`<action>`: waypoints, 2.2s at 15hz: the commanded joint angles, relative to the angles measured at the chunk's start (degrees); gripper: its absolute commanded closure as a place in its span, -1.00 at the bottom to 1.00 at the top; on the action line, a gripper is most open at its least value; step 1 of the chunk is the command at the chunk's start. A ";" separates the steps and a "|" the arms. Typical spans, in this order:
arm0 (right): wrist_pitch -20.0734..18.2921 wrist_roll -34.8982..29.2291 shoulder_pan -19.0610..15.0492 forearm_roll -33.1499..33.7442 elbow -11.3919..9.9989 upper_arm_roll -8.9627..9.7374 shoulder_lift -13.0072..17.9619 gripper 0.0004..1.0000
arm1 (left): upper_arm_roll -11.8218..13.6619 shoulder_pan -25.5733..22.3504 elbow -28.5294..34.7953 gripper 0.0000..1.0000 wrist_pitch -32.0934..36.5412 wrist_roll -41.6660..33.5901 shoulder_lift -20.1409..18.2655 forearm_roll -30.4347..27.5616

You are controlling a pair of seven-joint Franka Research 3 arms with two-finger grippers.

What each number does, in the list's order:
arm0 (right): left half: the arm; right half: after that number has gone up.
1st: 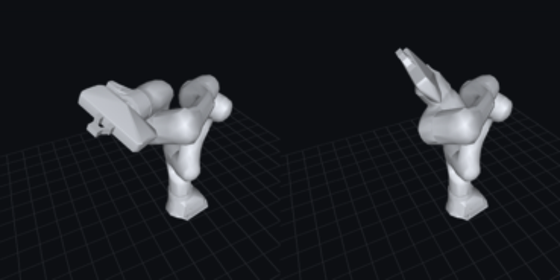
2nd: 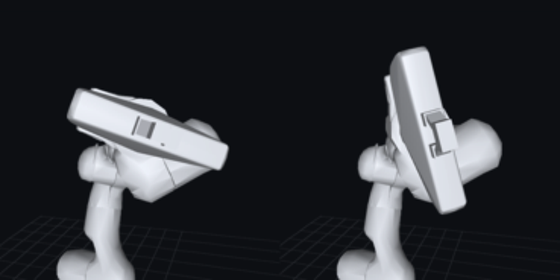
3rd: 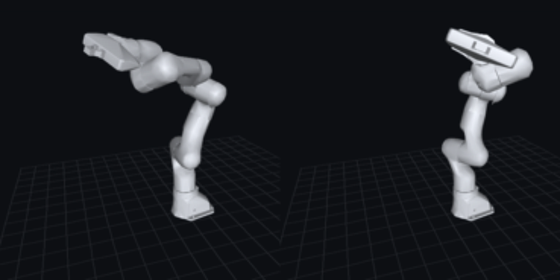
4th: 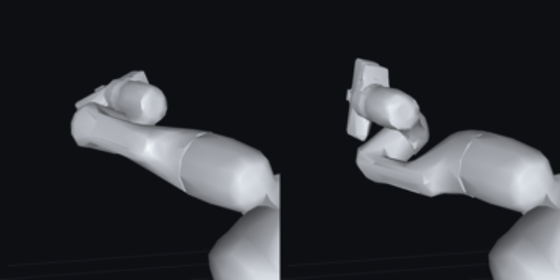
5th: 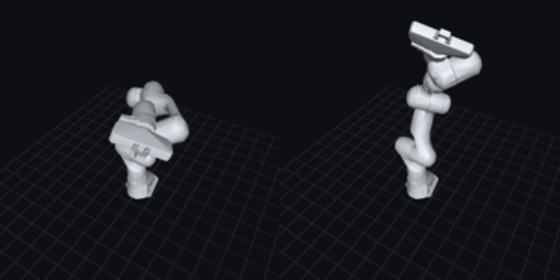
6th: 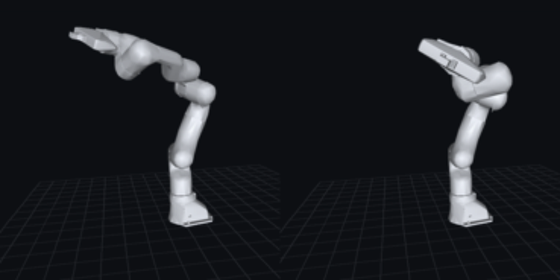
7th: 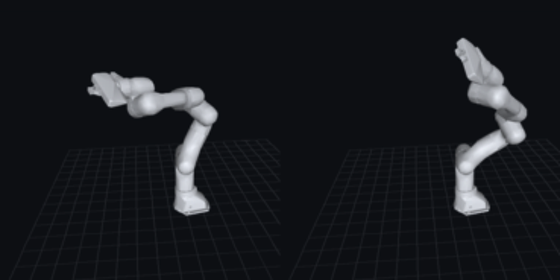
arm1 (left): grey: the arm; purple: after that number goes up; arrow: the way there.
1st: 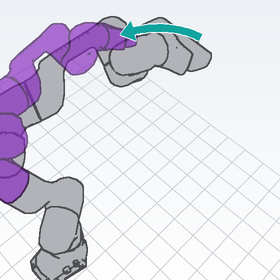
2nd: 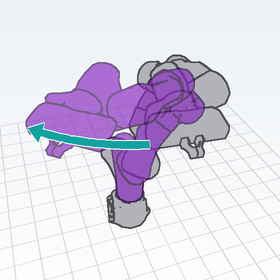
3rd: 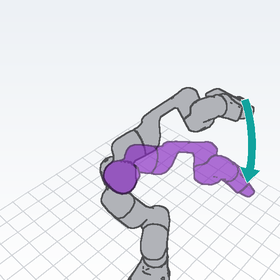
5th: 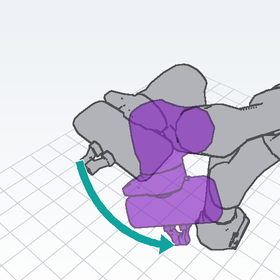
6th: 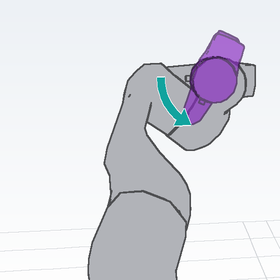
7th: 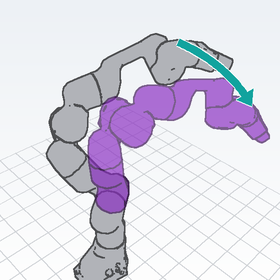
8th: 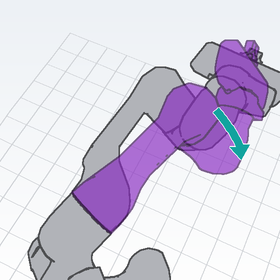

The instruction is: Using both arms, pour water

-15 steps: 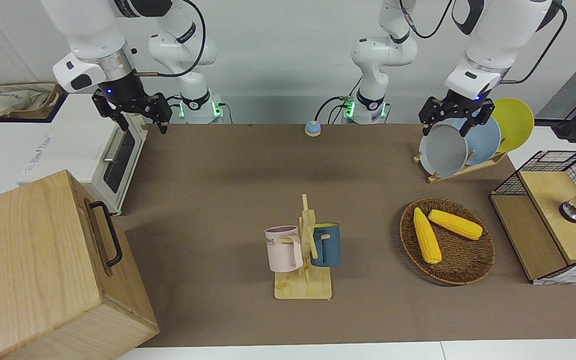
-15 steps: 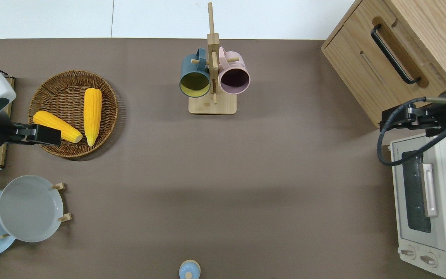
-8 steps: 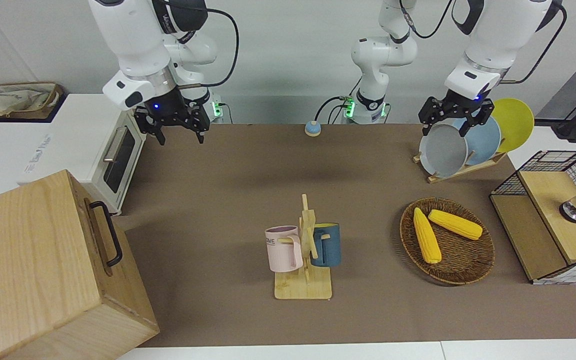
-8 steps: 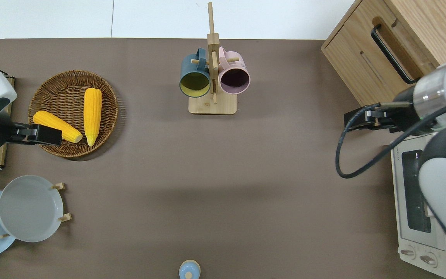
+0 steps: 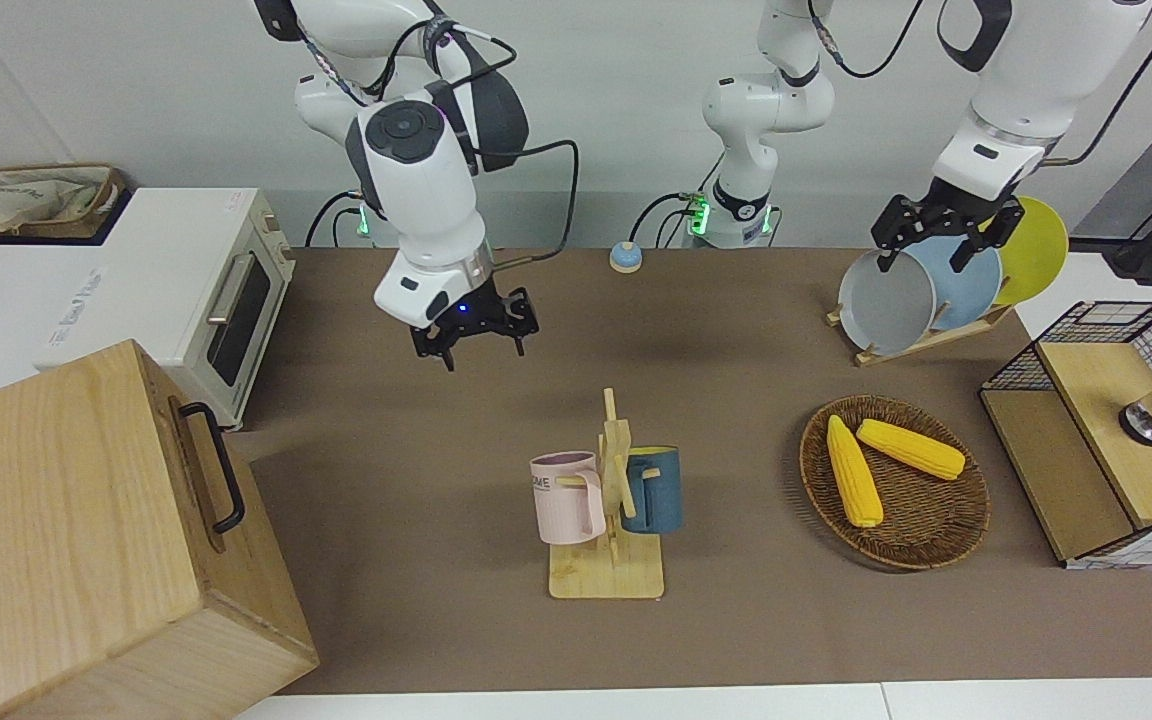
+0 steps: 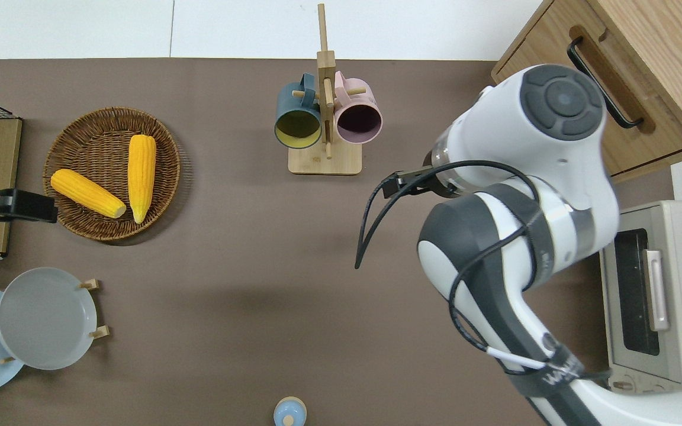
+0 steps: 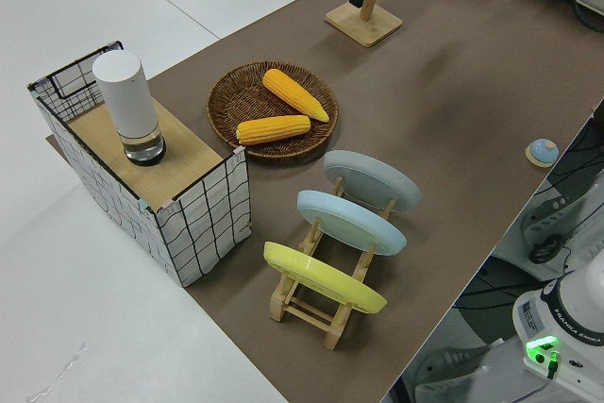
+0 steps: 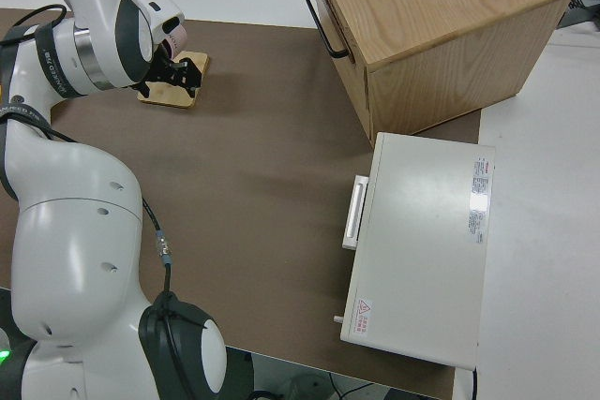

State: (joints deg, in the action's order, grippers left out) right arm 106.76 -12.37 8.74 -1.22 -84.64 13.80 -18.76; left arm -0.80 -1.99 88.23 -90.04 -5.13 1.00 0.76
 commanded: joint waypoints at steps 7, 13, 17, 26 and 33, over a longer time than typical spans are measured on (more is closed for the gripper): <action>24.79 2.43 2.60 14.30 0.62 0.09 -8.92 -0.98 | 6.07 -12.57 -1.04 -1.00 -2.16 -23.85 2.51 -0.67; 31.84 4.46 1.72 15.63 1.14 0.09 -10.59 -0.71 | 6.07 -21.98 -2.01 -0.99 -6.81 -35.02 4.71 -1.54; 32.02 7.19 2.07 16.60 5.09 0.09 -13.14 -0.13 | 5.99 -27.62 -1.75 -1.00 -15.84 -39.60 6.99 -7.61; 33.43 7.28 2.33 16.77 5.36 0.09 -13.41 0.33 | 5.55 -29.21 3.08 -1.00 -35.09 -40.23 10.43 -21.66; 34.22 7.63 2.42 16.77 5.36 0.09 -13.41 1.00 | 4.93 -29.12 4.32 -0.99 -44.42 -47.68 14.29 -35.03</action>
State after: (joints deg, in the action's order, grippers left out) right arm 140.03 -5.95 11.34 14.88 -80.75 13.35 -30.86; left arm 4.15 -31.04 91.98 -130.51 -47.61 13.98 -29.48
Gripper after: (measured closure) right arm 0.952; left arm 0.004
